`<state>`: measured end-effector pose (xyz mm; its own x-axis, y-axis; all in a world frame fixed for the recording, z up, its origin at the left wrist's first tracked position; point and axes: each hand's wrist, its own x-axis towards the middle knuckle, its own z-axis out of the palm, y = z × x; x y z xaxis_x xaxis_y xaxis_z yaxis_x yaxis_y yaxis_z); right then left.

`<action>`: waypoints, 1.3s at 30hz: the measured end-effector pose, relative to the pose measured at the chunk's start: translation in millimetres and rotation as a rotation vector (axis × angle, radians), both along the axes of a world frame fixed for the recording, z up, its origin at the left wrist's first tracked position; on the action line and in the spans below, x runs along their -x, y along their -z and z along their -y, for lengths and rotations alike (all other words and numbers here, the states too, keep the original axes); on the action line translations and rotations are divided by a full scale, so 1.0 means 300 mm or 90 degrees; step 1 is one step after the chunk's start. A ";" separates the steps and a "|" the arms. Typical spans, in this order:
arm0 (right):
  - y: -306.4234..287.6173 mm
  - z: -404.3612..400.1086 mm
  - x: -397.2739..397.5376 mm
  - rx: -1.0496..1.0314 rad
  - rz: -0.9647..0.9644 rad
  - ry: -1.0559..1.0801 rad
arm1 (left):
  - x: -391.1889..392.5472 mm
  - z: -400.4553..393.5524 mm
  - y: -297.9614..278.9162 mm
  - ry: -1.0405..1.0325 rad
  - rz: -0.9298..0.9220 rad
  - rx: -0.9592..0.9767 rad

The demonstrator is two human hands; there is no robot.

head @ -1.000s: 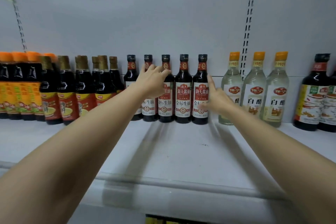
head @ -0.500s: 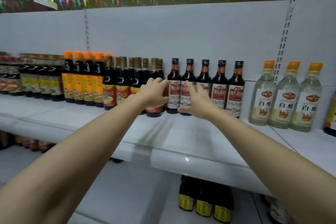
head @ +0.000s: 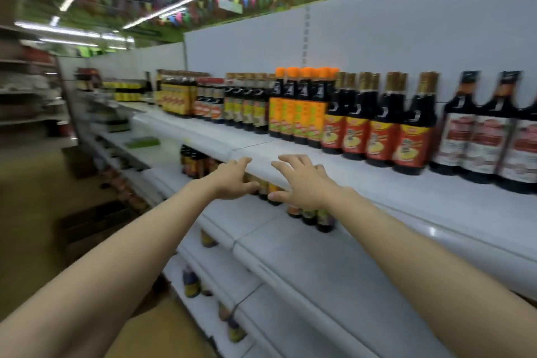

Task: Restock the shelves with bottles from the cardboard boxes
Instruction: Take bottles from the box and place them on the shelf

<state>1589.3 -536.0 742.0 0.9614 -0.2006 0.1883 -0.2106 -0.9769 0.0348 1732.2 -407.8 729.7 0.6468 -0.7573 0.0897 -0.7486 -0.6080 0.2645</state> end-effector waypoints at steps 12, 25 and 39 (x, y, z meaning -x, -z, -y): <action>0.187 -0.276 -0.709 -0.088 -0.129 -0.224 | -0.414 -0.410 0.194 -0.321 0.051 -0.131; 0.394 -0.515 -1.345 -0.101 -0.220 -0.316 | -0.823 -0.743 0.326 -0.581 -0.018 -0.262; 0.430 -0.995 -2.180 -0.045 -0.209 -0.335 | -1.604 -1.239 0.373 -0.672 -0.124 -0.164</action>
